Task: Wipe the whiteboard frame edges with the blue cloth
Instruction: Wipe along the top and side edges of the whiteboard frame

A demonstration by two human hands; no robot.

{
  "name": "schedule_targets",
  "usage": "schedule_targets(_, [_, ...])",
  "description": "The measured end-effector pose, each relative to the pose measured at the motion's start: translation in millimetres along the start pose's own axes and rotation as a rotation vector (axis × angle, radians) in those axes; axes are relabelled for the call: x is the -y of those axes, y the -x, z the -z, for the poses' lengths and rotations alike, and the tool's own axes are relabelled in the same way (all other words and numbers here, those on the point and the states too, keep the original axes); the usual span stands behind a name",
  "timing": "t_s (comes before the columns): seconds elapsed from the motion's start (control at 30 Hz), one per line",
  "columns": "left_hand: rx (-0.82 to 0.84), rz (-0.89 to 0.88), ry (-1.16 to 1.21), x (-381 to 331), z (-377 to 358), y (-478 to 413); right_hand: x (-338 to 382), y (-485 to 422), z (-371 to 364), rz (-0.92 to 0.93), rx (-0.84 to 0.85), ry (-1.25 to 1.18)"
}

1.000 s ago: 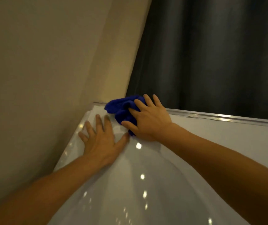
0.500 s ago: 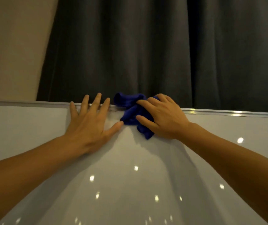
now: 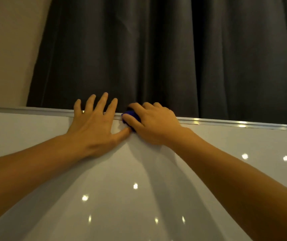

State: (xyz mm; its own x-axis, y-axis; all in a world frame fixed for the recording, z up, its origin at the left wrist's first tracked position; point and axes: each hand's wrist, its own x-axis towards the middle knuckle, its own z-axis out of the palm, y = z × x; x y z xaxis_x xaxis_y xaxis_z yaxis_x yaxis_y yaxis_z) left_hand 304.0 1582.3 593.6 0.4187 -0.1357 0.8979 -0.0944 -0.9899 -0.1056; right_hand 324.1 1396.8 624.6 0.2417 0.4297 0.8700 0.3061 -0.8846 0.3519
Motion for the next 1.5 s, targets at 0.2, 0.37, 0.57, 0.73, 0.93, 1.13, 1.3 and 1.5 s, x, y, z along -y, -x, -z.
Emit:
schedule_targets(0.2, [0.04, 0.006, -0.018, -4, -19, 3, -105, 56, 24, -0.276, 0.102, 0.203])
schedule_targets(0.37, [0.043, 0.054, 0.022, -18, -28, 0, -39, 38, 6, -0.306, 0.138, 0.195])
schedule_targets(0.57, [0.009, 0.005, 0.029, -27, -30, 15, -3, 32, 2, -0.106, 0.074, -0.029])
schedule_targets(0.73, [0.073, 0.017, 0.048, -28, -27, 27, -107, 91, 18, -0.425, 0.243, 0.139])
schedule_targets(0.93, [0.088, -0.013, 0.074, -98, -19, 21, -64, 71, 8, -0.33, 0.177, 0.119])
schedule_targets(1.13, [0.078, -0.092, 0.056, -159, -17, 11, -166, 123, 43, -0.282, 0.096, 0.09])
schedule_targets(1.3, [0.125, -0.113, 0.063, -235, -24, 4, -248, 151, 50, -0.394, 0.176, 0.24])
schedule_targets(1.5, [0.064, -0.094, -0.017, -380, -39, -23, -311, 180, 52, -0.076, -0.027, 0.074])
